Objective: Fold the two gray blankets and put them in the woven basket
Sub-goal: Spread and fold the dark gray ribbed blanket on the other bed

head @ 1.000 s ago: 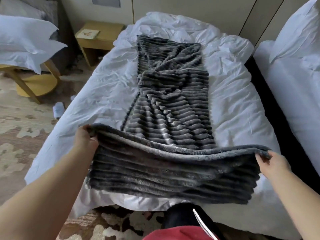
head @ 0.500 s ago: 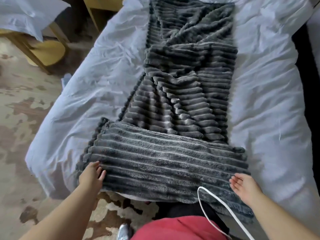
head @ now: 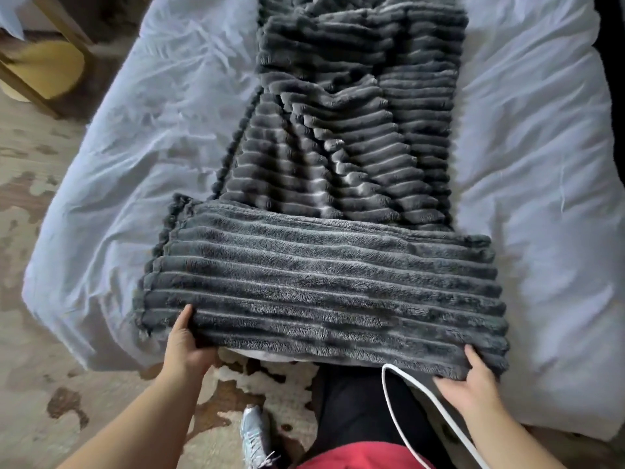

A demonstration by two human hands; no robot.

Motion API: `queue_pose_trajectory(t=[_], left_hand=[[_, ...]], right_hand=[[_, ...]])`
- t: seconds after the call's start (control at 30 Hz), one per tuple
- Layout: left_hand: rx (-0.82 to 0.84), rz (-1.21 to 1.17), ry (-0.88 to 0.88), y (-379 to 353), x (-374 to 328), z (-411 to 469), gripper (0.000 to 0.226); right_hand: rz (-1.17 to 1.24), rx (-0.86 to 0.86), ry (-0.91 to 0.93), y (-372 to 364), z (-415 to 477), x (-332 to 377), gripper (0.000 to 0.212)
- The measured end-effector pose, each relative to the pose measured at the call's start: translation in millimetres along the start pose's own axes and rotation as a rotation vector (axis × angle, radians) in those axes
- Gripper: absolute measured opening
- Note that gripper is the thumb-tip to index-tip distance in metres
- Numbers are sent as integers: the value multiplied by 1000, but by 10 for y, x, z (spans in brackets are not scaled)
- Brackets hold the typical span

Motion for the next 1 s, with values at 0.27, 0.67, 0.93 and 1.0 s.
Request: queue_pose_trajectory(t=[0.27, 0.67, 0.93, 1.0], left_hand=[[299, 115, -165, -1809, -905, -829, 17], [1037, -254, -744, -4240, -3630, -4951, 29], [1076, -207, -740, -3583, -3344, -4701, 29], [1009, -171, -692, -3307, -3099, -4282, 22]], right_hand=[[60, 273, 182, -1373, -1490, 687, 23], [140, 1252, 1101, -2603, -7101, 2647, 31], [47, 1260, 971, -1980, -6288, 2189, 56], [79, 1144, 923, -1763, -5686, 1980, 46]])
Point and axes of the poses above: each hand's wrist, its own z-axis towards the middle knuckle, its own y-axis out of the back of the hand, x = y × z, the point moved 5 cm from there along z, towards the middle knuckle, and after that the axes turned 8 degrees about -y, right-handed, at the moved point
